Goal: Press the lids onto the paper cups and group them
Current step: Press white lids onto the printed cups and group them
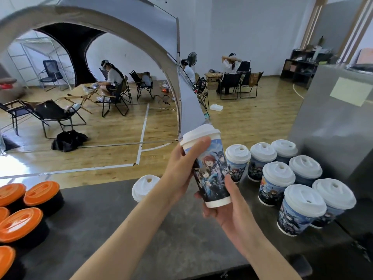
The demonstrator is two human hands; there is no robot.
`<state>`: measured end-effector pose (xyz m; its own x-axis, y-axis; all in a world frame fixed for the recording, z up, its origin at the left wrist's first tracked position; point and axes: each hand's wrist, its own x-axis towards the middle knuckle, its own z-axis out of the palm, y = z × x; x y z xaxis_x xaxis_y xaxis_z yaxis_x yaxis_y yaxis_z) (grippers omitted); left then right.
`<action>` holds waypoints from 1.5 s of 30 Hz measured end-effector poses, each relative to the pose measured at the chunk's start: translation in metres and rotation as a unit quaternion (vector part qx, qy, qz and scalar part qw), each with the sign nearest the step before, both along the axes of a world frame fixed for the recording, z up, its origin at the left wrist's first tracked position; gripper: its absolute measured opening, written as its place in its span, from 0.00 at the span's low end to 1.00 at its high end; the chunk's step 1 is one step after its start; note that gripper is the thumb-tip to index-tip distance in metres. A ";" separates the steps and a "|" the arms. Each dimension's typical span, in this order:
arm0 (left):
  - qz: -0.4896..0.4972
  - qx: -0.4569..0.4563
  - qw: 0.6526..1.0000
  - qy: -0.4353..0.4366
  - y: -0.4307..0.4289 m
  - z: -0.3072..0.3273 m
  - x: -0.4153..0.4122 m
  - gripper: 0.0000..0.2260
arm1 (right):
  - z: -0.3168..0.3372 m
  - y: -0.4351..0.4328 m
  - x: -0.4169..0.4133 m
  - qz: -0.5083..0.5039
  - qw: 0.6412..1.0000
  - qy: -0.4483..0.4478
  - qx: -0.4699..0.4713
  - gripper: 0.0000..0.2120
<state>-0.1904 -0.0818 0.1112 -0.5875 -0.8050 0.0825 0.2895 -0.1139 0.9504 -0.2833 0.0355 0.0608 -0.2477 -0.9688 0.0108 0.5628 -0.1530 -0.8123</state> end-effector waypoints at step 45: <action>-0.096 0.038 0.995 0.001 0.003 0.030 0.005 0.27 | 0.062 0.025 -0.014 0.229 0.949 -0.214 0.019 0.30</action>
